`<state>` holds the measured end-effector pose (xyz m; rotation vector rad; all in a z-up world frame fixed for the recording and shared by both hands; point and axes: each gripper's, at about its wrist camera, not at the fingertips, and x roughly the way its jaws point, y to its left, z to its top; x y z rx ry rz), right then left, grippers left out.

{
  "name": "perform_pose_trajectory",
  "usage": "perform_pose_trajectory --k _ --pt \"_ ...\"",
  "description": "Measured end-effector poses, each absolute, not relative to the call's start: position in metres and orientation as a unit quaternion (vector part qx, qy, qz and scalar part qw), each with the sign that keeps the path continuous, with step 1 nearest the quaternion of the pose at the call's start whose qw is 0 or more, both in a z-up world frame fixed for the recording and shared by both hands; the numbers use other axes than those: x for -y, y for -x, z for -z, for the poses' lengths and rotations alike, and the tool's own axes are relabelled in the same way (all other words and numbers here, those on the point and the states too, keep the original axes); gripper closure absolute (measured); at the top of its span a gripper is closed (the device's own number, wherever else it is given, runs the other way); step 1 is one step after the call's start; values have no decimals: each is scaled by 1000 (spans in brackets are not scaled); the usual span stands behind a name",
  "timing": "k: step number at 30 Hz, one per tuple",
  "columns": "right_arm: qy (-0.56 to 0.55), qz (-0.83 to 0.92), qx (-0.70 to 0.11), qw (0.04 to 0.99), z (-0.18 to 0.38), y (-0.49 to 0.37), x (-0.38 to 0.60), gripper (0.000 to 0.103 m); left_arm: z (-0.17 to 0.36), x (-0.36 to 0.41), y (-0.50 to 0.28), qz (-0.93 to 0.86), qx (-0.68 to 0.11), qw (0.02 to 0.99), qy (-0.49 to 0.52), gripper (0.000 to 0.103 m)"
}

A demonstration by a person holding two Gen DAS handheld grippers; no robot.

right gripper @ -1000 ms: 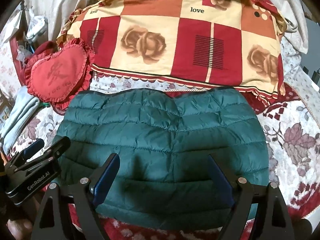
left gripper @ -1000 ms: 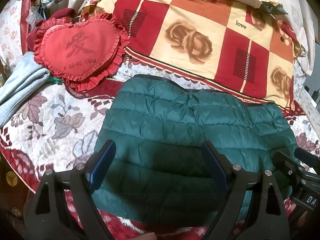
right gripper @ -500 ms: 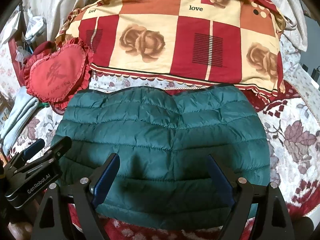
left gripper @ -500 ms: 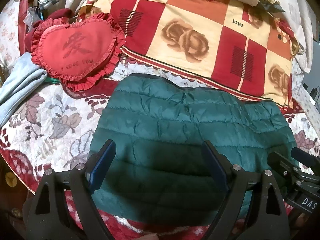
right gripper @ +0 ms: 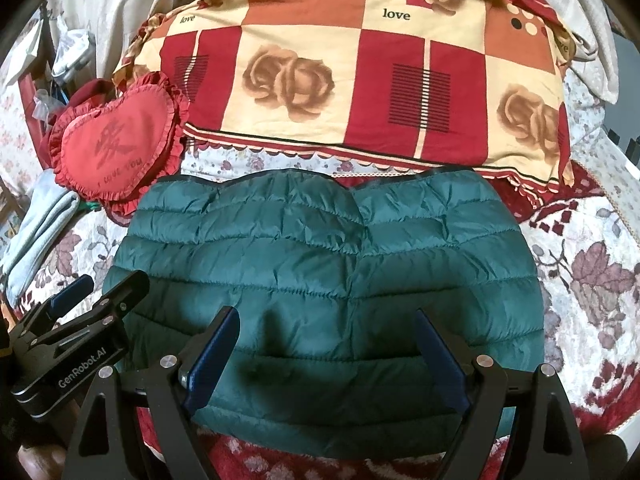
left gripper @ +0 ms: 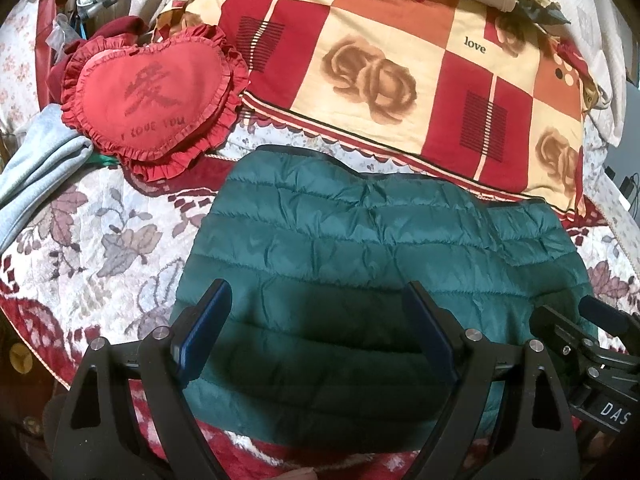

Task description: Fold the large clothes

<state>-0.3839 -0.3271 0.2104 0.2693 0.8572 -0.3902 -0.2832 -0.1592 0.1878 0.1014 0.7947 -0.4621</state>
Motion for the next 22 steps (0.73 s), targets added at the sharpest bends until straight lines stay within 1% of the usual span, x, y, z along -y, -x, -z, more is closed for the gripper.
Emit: perform_pose_trajectory --k 10,22 --pt "-131 184 -414 882 -208 382 324 17 -185 159 280 222 -392 892 -49 16" --pt "-126 176 -418 882 -207 379 321 17 -186 158 280 226 -377 896 -61 16"
